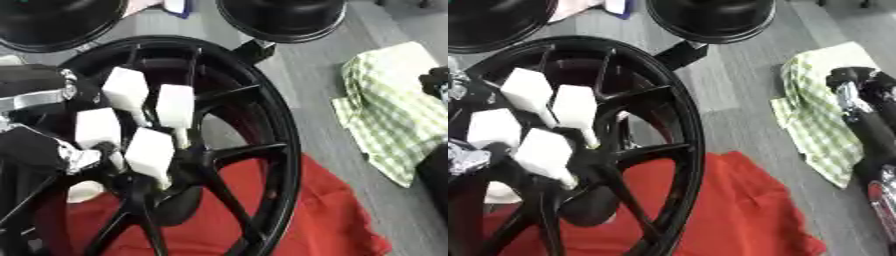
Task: Pull the pin out of the wheel hub.
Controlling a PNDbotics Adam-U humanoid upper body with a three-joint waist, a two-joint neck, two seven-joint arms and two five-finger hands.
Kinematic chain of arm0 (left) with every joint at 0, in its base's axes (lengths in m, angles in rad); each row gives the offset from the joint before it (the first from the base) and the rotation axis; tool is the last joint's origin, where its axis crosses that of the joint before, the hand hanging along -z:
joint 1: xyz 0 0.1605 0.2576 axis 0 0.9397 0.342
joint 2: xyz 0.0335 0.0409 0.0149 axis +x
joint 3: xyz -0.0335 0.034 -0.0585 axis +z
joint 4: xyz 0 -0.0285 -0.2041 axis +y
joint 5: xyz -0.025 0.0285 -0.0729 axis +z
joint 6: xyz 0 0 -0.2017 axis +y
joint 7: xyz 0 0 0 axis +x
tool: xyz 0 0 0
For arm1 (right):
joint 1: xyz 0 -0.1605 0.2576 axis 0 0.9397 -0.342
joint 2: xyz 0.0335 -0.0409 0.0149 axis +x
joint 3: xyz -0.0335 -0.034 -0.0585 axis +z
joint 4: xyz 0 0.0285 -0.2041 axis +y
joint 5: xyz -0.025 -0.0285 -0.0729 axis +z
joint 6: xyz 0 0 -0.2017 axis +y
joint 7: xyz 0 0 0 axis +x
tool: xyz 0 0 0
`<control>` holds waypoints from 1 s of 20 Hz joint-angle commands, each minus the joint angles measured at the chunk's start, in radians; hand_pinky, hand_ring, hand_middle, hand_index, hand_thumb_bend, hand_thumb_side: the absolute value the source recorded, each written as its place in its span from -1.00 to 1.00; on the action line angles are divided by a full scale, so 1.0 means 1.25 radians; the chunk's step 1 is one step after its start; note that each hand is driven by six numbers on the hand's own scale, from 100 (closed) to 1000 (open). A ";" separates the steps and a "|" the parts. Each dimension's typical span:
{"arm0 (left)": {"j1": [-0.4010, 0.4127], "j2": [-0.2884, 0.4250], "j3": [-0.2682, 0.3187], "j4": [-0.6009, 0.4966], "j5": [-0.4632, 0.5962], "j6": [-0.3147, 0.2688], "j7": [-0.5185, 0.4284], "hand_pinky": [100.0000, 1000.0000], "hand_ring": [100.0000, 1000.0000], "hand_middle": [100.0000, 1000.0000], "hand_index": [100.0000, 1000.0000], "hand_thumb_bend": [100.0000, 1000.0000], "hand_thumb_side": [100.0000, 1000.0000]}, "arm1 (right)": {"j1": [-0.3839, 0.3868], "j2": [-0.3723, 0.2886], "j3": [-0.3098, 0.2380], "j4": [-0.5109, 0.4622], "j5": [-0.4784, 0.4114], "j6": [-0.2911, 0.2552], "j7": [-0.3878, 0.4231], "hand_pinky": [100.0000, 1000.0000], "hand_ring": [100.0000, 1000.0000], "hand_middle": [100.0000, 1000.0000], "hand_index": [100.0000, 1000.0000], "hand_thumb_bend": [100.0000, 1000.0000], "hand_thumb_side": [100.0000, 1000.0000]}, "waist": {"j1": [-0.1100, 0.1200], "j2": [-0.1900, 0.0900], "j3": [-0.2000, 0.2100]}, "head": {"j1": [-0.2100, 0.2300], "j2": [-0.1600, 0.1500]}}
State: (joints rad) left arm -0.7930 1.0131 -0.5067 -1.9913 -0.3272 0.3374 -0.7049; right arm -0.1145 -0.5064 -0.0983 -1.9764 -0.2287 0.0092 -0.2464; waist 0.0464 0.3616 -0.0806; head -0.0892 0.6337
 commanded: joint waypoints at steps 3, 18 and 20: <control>0.005 0.032 0.013 -0.007 -0.014 -0.010 -0.026 0.21 0.03 -0.04 0.31 -0.84 -0.02 | -0.006 -0.013 -0.008 -0.019 -0.001 0.001 -0.004 0.67 0.51 0.00 0.22 -1.00 -0.18 | -0.004 -0.011 0.001 | 0.002 -0.009; -0.014 0.020 0.043 -0.007 0.037 -0.007 0.007 0.02 -0.29 -0.42 -0.18 -1.00 -0.36 | -0.003 -0.011 -0.010 -0.019 -0.002 0.002 -0.006 0.67 0.51 0.00 0.22 -1.00 -0.18 | -0.006 -0.016 0.000 | -0.002 -0.008; -0.018 0.018 0.054 -0.007 0.048 -0.008 0.018 0.01 -0.32 -0.46 -0.22 -1.00 -0.37 | -0.003 -0.012 -0.010 -0.019 -0.002 0.001 -0.007 0.67 0.51 0.00 0.22 -1.00 -0.19 | -0.006 -0.018 0.001 | -0.003 -0.007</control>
State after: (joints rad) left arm -0.7950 1.0197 -0.4695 -1.9914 -0.2774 0.3275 -0.6955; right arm -0.1141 -0.5054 -0.0991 -1.9764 -0.2306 0.0118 -0.2504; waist 0.0410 0.3613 -0.0800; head -0.0904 0.6308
